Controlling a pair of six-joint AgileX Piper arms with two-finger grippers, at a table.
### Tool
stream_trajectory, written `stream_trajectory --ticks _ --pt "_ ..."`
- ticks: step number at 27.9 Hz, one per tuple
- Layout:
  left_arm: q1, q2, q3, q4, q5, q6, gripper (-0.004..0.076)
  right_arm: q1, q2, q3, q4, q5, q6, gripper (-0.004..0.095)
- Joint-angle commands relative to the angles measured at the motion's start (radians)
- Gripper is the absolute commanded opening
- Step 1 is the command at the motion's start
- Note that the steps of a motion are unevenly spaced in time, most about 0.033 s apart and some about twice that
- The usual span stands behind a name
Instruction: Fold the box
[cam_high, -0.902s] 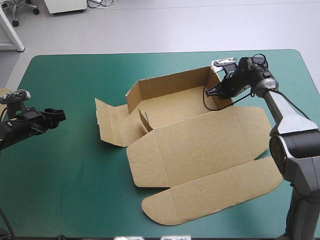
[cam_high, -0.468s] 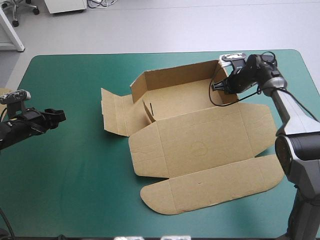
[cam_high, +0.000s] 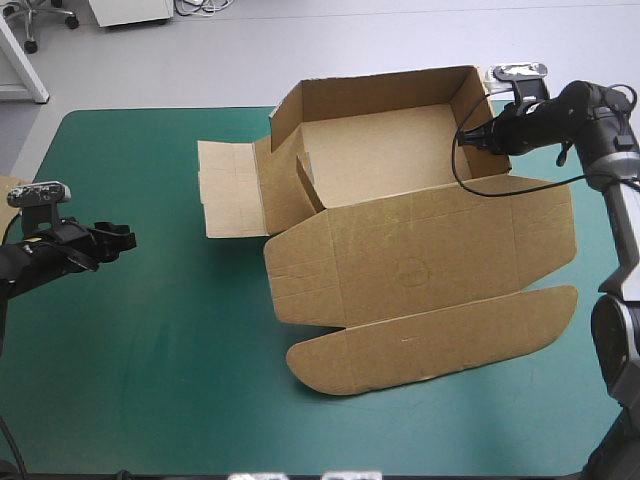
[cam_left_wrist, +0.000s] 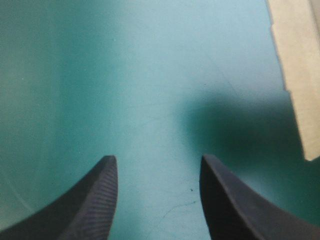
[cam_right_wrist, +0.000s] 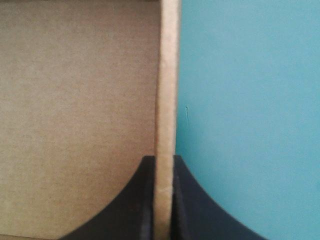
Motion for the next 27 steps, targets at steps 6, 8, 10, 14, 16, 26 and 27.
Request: stream_trajectory --ticks 6,8,10,14,16,26,27 --pt "-0.006 -0.028 0.021 -0.032 -0.104 0.000 0.0347 -0.027 -0.161 -0.033 0.121 -0.034 -0.046 -0.0016" --pt "-0.006 -0.024 0.044 -0.050 -0.133 0.000 0.0333 -0.043 -0.177 -0.033 0.190 -0.022 -0.078 -0.0015" --pt "-0.006 -0.017 0.061 -0.058 -0.154 0.000 0.0323 -0.064 -0.196 -0.033 0.264 -0.007 -0.109 -0.0016" --pt "-0.006 0.028 0.069 -0.120 -0.172 0.009 0.0309 -0.124 -0.223 -0.033 0.425 0.043 -0.173 -0.0015" --pt "-0.006 0.056 0.069 -0.180 -0.167 0.021 0.0309 -0.142 -0.232 -0.035 0.477 0.074 -0.190 -0.0015" --pt "-0.006 0.160 0.067 -0.726 0.225 0.378 0.0309 -0.142 -0.243 -0.039 0.548 0.156 -0.215 -0.0015" --pt "-0.008 0.162 0.067 -0.747 0.250 0.386 0.0309 -0.142 -0.243 -0.039 0.550 0.161 -0.215 -0.0015"
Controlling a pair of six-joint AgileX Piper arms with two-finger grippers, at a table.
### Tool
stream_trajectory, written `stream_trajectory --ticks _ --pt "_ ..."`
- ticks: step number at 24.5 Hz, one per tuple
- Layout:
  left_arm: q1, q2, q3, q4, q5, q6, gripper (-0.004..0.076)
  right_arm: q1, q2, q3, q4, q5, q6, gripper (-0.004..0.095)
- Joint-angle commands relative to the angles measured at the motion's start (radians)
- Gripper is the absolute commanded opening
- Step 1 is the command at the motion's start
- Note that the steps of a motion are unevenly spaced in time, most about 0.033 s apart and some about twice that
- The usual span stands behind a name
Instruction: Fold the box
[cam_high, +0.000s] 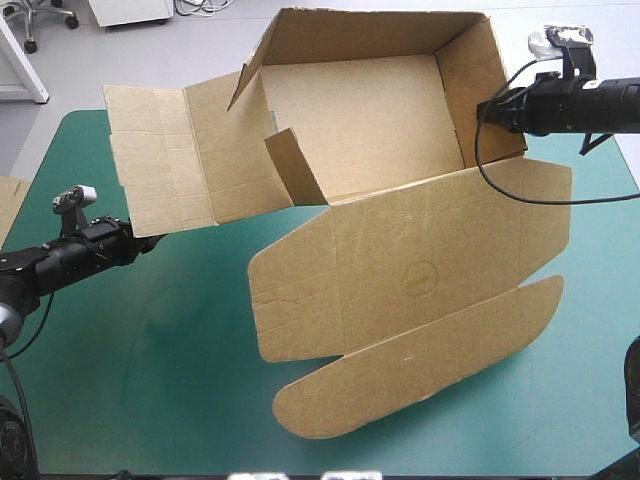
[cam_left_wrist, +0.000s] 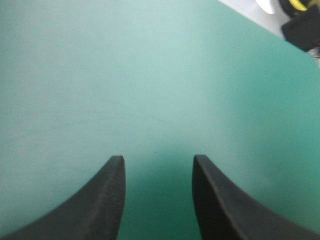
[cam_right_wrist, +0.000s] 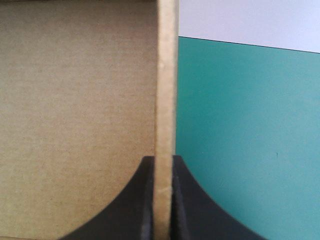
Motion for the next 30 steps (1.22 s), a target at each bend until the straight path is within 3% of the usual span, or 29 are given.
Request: stream_trajectory --ticks 1,11,17,23,30 --pt "-0.007 -0.014 -0.025 -0.212 0.159 0.060 0.0309 -0.008 -0.058 -0.033 0.100 -0.008 0.001 -0.0015" --pt "-0.194 -0.012 -0.026 -0.509 0.355 0.090 0.0309 -0.006 -0.044 -0.023 0.095 0.009 0.008 -0.0015" --pt "-0.216 -0.012 -0.113 -0.509 0.458 0.045 0.0309 -0.006 -0.027 -0.021 0.076 0.011 0.009 -0.0015" --pt "-0.224 -0.023 -0.249 -0.507 0.458 -0.025 0.0309 -0.006 -0.006 -0.021 -0.001 -0.007 0.039 -0.0013" --pt "-0.264 -0.023 -0.357 -0.492 0.458 -0.073 0.0307 -0.006 0.000 -0.021 0.004 -0.036 0.039 -0.0013"
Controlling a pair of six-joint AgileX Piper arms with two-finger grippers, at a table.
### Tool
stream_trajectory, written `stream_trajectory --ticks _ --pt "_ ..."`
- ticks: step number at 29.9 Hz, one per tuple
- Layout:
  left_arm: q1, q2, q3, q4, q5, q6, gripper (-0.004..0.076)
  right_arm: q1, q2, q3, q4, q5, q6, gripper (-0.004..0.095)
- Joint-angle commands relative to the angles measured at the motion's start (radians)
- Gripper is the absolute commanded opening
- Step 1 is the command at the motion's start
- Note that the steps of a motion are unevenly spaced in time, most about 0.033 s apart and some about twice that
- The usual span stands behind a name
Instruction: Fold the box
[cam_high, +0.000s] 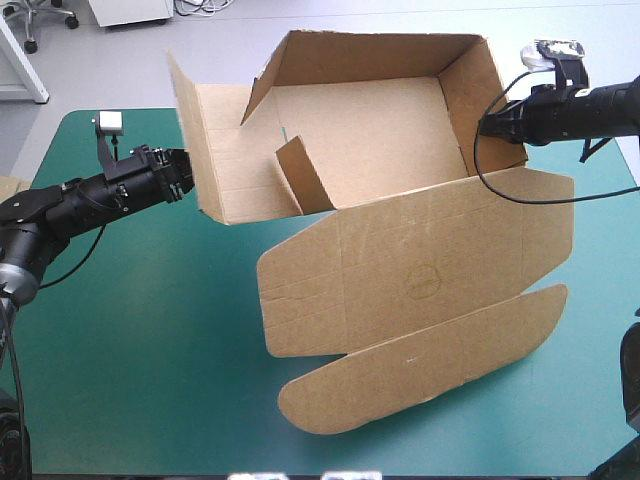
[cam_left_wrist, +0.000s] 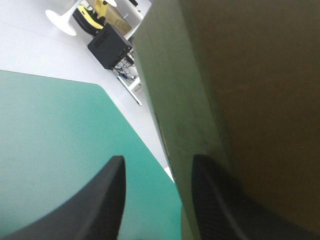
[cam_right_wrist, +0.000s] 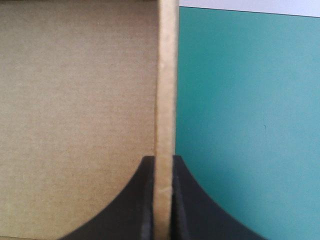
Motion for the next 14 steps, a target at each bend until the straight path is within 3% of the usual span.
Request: stream_trajectory --ticks 1,14 --pt "-0.033 -0.039 -0.060 -0.139 0.114 -0.021 0.0307 -0.006 -0.044 -0.023 0.072 -0.064 0.014 -0.0013" --pt "-0.094 -0.039 -0.070 -0.164 0.098 -0.031 0.0307 -0.006 -0.042 -0.023 0.055 -0.071 0.014 -0.0013"
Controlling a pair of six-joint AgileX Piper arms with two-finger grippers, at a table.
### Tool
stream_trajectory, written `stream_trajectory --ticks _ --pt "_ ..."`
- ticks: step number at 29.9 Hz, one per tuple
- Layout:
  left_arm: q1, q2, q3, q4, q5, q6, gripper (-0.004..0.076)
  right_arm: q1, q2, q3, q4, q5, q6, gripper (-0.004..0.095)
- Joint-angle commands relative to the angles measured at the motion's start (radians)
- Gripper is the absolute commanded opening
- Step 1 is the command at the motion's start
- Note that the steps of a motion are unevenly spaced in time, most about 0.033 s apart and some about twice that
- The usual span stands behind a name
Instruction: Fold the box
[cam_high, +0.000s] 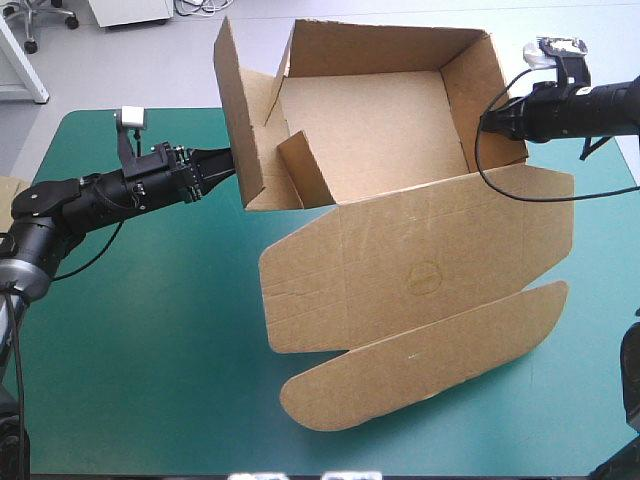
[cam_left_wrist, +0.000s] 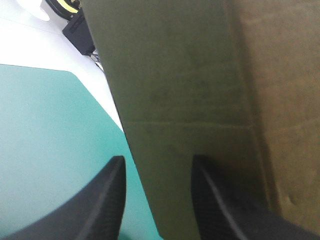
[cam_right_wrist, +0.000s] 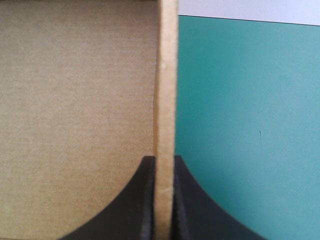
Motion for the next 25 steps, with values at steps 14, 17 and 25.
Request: stream_trajectory --ticks 14,17,25 --pt "-0.061 -0.037 -0.101 -0.165 0.008 -0.066 0.0308 -0.006 -0.042 -0.025 0.034 -0.048 0.026 -0.0013" --pt "-0.078 -0.037 -0.119 -0.165 0.004 -0.066 0.0308 -0.006 -0.042 -0.025 0.026 -0.051 0.026 -0.0013" --pt "-0.086 -0.028 -0.182 -0.163 -0.006 -0.088 0.0309 -0.006 -0.042 -0.025 0.026 -0.050 0.030 -0.0013"
